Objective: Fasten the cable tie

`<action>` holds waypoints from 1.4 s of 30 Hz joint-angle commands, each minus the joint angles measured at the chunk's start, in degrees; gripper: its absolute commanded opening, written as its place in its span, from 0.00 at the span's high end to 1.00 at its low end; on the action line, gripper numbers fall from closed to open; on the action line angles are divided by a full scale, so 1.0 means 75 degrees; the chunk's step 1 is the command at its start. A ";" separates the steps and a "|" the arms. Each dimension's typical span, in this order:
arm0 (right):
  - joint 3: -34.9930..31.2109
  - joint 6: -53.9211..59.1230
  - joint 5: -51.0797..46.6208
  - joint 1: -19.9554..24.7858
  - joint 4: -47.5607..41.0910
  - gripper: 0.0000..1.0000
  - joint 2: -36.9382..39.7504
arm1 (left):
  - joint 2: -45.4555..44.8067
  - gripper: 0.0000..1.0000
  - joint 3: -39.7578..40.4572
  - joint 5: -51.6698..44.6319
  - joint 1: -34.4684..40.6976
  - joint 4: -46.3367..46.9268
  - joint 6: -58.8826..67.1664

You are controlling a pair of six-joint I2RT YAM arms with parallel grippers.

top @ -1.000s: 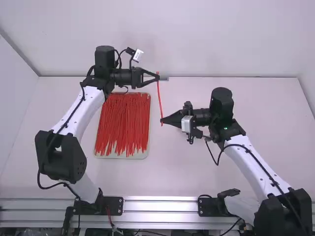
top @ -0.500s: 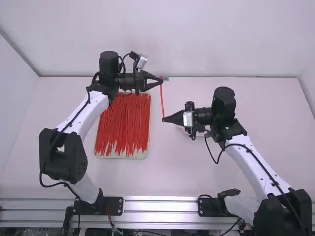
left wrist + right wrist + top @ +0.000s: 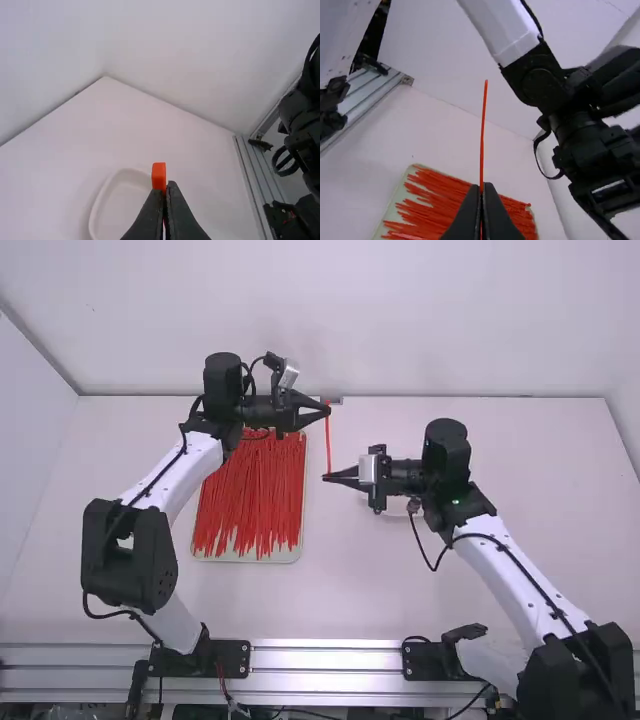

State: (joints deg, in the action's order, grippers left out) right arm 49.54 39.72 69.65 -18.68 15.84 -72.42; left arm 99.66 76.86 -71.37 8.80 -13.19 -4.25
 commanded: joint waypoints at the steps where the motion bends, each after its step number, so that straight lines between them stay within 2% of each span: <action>1: 0.0184 -0.1335 -0.0149 0.0122 0.0067 1.00 -0.0047 | 0.0020 0.98 -0.0044 -0.0166 0.0044 -0.0058 0.0382; 8: 0.0181 -0.2104 -0.0038 0.0236 -0.0023 1.00 -0.0119 | 0.0020 0.98 -0.0044 -0.0169 0.0044 -0.0020 0.1384; 13: 0.0181 -0.2891 -0.0035 0.0146 0.0289 1.00 -0.0659 | 0.0023 0.98 -0.0052 -0.0169 0.0044 0.0134 0.2331; 17: 0.0181 -0.4135 0.0198 0.0134 0.1125 1.00 -0.1285 | 0.0020 0.98 -0.0058 -0.0166 0.0041 0.0367 0.2984; 20: 0.0181 -0.5523 0.0361 0.0140 0.2177 1.00 -0.1830 | 0.0023 0.98 -0.0058 -0.0166 0.0044 0.0737 0.3806; 26: 0.0181 -0.7341 0.0344 0.0140 0.3255 1.00 -0.2422 | 0.0023 0.98 -0.0058 -0.0166 0.0041 0.1192 0.4774; 31: 0.0184 -0.9095 0.0306 0.0143 0.3786 1.00 -0.2527 | 0.0023 0.98 -0.0058 -0.0166 0.0041 0.1276 0.5307; 37: 0.0184 -1.2327 0.0487 0.0157 0.4995 1.00 -0.2524 | 0.0023 0.98 -0.0058 -0.0423 0.0023 0.1078 0.6033; 42: 0.0181 -1.3283 0.0545 0.0137 0.5082 1.00 -0.2524 | 0.0023 0.98 -0.0058 -0.0373 0.0006 0.0510 0.5919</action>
State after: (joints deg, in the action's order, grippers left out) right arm 49.54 -51.07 72.90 -17.52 53.95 -91.20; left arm 99.66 76.86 -72.47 8.80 -8.58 38.76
